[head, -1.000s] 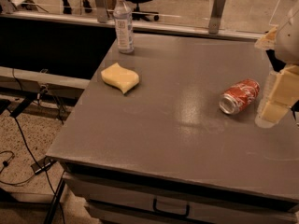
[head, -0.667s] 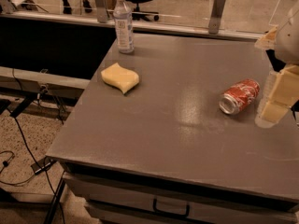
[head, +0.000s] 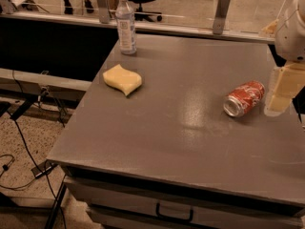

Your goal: Pick coke can

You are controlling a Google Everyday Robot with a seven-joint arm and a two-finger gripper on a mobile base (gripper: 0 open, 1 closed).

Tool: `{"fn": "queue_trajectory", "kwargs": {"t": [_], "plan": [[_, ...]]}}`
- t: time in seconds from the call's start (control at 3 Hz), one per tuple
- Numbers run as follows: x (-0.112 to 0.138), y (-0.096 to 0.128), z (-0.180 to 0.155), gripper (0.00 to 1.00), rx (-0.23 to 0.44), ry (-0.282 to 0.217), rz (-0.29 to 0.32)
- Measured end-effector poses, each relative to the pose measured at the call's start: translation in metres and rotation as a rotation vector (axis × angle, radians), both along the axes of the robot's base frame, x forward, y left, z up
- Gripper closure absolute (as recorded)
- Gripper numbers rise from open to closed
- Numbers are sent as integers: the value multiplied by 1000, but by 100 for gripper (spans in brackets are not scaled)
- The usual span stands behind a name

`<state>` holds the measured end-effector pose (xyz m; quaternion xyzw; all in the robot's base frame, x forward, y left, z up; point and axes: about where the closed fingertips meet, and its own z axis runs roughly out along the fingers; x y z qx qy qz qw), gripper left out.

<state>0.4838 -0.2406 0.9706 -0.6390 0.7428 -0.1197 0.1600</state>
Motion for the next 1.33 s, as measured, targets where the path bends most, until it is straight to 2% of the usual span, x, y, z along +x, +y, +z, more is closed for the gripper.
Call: {"fn": "queue_trajectory", "kwargs": {"t": [0.33, 0.67, 1.0, 1.33], "plan": [[21, -13, -8, 0, -63, 0, 96], [23, -14, -10, 0, -77, 1, 127], [26, -13, -12, 0, -61, 15, 163], [40, -10, -25, 0, -53, 58, 280]]}}
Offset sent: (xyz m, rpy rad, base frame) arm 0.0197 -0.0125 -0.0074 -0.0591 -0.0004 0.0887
